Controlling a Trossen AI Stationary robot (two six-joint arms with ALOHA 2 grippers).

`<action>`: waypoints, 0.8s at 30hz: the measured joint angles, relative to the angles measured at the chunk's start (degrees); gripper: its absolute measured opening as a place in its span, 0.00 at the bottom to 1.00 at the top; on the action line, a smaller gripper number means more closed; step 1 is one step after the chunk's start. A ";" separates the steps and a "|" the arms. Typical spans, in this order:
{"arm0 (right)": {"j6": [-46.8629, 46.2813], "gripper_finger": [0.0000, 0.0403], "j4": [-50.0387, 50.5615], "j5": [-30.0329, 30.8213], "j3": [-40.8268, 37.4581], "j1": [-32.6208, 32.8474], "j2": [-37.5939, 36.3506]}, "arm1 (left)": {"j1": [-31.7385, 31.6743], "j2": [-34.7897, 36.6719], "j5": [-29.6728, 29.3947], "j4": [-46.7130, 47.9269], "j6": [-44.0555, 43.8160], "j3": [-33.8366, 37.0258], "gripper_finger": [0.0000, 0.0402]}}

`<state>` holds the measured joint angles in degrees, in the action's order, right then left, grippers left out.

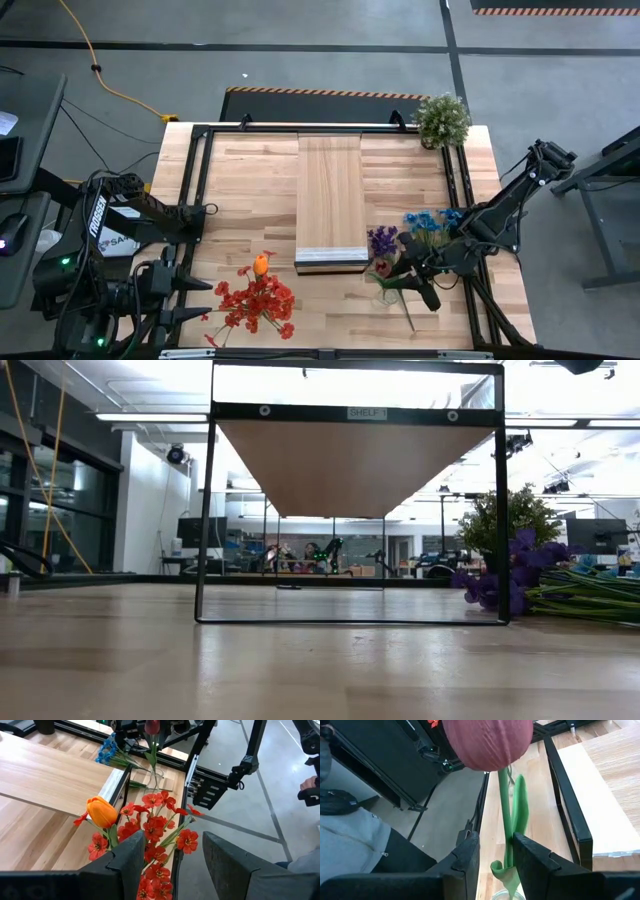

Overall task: Pick and place flowers into a vace then onto a shelf
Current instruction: Put the dark red flower into the right transparent vase

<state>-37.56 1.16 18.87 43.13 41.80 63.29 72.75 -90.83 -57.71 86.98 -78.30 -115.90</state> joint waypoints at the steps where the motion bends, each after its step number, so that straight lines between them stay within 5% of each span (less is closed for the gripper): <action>1: 0.01 0.27 -0.01 0.00 0.00 0.00 0.00 | -0.01 0.00 0.00 0.00 0.00 -0.01 0.58; 24: 0.02 0.27 -2.92 0.33 0.00 0.00 -0.07 | 0.00 0.00 0.02 0.22 0.02 0.00 0.58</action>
<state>-37.54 -1.77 19.20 43.13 41.80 63.22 72.75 -90.83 -57.69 87.20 -78.28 -115.90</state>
